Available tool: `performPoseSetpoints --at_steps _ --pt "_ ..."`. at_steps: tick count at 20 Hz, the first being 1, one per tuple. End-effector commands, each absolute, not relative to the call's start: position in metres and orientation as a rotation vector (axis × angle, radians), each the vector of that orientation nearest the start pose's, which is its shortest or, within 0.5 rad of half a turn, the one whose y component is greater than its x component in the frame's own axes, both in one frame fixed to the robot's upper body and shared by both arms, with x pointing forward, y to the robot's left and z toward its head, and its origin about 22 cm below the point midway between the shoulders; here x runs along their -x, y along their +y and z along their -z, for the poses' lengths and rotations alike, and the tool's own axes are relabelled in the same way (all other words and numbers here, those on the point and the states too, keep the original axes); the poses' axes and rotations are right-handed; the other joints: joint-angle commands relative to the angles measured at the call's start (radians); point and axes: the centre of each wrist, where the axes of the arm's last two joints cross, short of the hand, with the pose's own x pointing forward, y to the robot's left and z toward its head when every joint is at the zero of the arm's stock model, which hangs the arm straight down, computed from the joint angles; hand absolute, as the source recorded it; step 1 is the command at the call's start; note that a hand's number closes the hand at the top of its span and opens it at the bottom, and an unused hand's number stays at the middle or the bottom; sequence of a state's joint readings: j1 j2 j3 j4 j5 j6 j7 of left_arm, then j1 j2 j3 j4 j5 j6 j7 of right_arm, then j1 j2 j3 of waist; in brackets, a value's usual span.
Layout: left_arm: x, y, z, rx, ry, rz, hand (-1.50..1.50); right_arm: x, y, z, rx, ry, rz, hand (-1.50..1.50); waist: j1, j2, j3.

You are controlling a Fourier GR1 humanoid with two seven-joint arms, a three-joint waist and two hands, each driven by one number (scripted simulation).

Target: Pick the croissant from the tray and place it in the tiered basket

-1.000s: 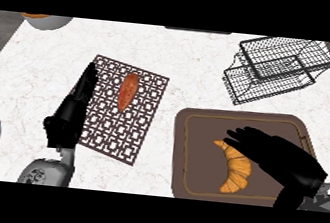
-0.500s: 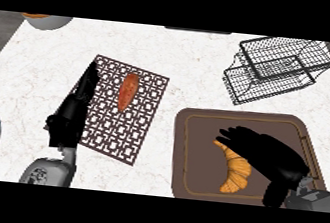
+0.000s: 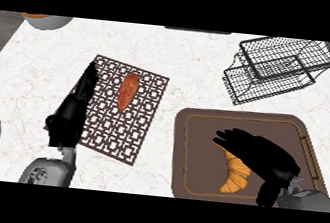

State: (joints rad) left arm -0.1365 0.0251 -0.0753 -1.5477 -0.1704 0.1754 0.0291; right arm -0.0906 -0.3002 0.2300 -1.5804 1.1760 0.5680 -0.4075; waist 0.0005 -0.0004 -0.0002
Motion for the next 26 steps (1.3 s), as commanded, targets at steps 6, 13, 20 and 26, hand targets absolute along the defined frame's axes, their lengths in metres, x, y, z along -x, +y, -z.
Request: performPoseSetpoints --at_steps 6,13,20,26 --pt "-0.275 0.188 -0.032 -0.184 -1.655 0.111 0.00 -0.259 -0.225 0.004 0.288 -1.321 -1.691 -1.50 0.000 0.001 0.000" --pt "-0.270 0.193 -0.019 -0.188 -1.662 0.106 0.00 -0.263 -0.222 0.017 0.457 -1.509 -1.769 1.50 0.003 0.002 0.001" --pt "-0.282 0.216 -0.030 -0.198 -1.676 0.102 0.00 -0.251 -0.210 0.016 0.587 -1.463 -1.680 1.50 -0.003 0.001 0.000" --pt "-0.269 0.199 -0.033 -0.207 -1.671 0.111 0.00 -0.266 -0.230 0.002 0.952 -0.981 -1.678 1.50 -0.001 -0.001 -0.001"
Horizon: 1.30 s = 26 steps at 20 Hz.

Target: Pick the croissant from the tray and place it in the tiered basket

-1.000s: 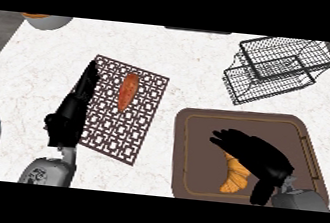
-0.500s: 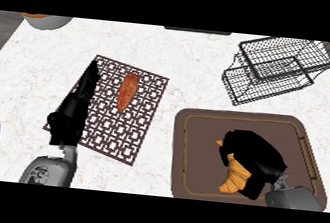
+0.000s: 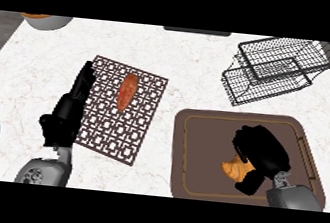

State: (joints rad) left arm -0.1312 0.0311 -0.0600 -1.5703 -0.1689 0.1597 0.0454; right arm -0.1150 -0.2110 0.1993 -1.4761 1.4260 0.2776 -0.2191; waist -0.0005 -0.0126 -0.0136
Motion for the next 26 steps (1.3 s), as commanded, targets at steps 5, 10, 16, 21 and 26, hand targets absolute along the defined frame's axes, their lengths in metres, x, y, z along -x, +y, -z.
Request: performPoseSetpoints --at_steps 5,10,16,21,26 --pt "-0.269 0.191 -0.043 -0.188 -1.661 0.101 0.00 -0.248 -0.215 -0.054 1.098 -1.026 -1.547 1.50 -0.009 0.008 0.013" --pt "-0.276 0.221 -0.043 -0.223 -1.663 0.106 0.00 -0.243 -0.241 -0.119 1.208 -1.154 -1.395 1.50 -0.012 0.009 0.013" --pt "-0.267 0.193 -0.027 -0.192 -1.656 0.096 0.00 -0.222 -0.236 -0.205 1.255 -1.268 -1.241 1.50 -0.010 0.008 0.012" --pt "-0.276 0.193 -0.029 -0.192 -1.662 0.107 0.00 -0.216 -0.256 -0.268 1.248 -1.298 -1.195 1.50 -0.007 0.009 0.012" --pt "-0.265 0.205 -0.027 -0.201 -1.657 0.099 0.00 -0.245 -0.261 -0.285 1.148 -1.350 -1.067 1.50 0.003 0.010 0.013"
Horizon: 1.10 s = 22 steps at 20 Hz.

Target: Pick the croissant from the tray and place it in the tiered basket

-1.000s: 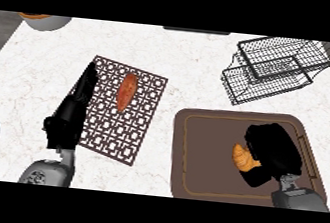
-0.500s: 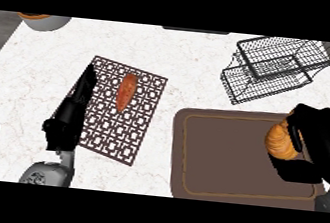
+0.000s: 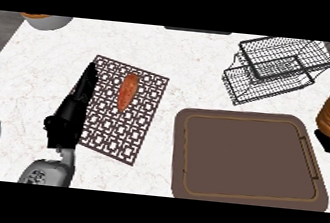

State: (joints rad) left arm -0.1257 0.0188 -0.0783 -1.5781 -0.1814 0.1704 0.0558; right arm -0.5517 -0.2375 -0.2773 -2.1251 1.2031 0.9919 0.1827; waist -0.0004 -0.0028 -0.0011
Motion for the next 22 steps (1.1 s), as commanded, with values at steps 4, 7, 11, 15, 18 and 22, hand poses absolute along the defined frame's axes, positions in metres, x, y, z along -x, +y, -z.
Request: performPoseSetpoints --at_steps 4,7,11,15,18,22 --pt "-0.262 0.197 -0.016 -0.200 -1.658 0.107 0.00 -0.275 -0.255 -0.287 0.982 -1.389 -0.960 1.50 0.008 0.002 0.000" --pt "-0.259 0.198 -0.040 -0.184 -1.670 0.114 0.00 -0.297 -0.242 -0.300 1.038 -1.398 -0.964 1.50 0.011 0.002 0.001" --pt "-0.287 0.197 -0.048 -0.186 -1.666 0.100 0.00 -0.327 -0.258 -0.282 1.058 -1.399 -0.897 1.50 0.007 0.006 0.001" --pt "-0.283 0.214 -0.031 -0.189 -1.666 0.125 0.00 -0.348 -0.269 -0.293 1.158 -1.354 -0.948 1.50 0.010 0.007 0.001" --pt "-0.290 0.199 -0.039 -0.186 -1.671 0.105 0.00 -0.363 -0.294 -0.294 1.179 -1.357 -0.948 1.50 0.010 0.008 0.001" --pt "-0.278 0.191 -0.041 -0.176 -1.666 0.112 0.00 -0.389 -0.277 -0.268 1.238 -1.332 -0.965 1.50 0.016 0.007 0.001"
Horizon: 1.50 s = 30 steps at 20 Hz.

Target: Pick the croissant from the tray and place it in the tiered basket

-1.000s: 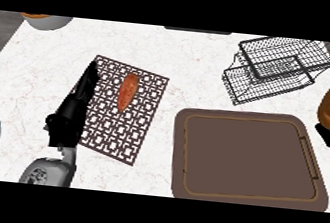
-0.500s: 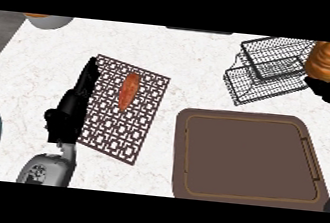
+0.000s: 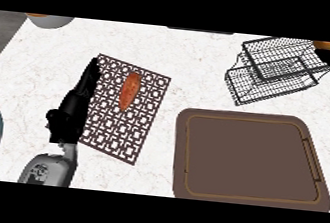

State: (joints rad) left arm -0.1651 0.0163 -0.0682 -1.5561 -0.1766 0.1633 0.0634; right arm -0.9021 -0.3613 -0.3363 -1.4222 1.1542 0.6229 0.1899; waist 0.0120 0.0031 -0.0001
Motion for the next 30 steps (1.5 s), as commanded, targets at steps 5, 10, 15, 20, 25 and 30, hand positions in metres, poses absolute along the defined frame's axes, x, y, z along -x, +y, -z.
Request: performPoseSetpoints --at_steps 5,10,15,20,25,30 --pt "-0.262 0.196 -0.035 -0.171 -1.670 0.110 0.00 -0.410 -0.290 -0.254 1.179 -1.278 -0.964 1.50 0.006 -0.001 0.000" --pt "-0.261 0.187 -0.020 -0.189 -1.658 0.109 0.00 -0.413 -0.313 -0.233 0.949 -1.296 -0.736 -1.50 -0.002 -0.001 0.000" --pt "-0.270 0.197 -0.028 -0.186 -1.672 0.110 0.00 -0.422 -0.327 -0.235 0.819 -1.381 -0.580 -1.50 0.000 -0.001 0.000" --pt "-0.279 0.190 -0.028 -0.200 -1.664 0.112 0.00 -0.407 -0.365 -0.270 0.832 -1.492 -0.269 -1.50 -0.012 0.000 0.000" --pt "-0.266 0.189 -0.029 -0.192 -1.659 0.107 0.00 -0.373 -0.439 -0.262 0.827 -1.401 -0.112 -1.50 -0.021 -0.005 0.001" --pt "-0.255 0.215 -0.029 -0.219 -1.658 0.102 0.00 -0.321 -0.510 -0.258 0.761 -1.433 0.056 -1.50 -0.021 -0.007 0.001"
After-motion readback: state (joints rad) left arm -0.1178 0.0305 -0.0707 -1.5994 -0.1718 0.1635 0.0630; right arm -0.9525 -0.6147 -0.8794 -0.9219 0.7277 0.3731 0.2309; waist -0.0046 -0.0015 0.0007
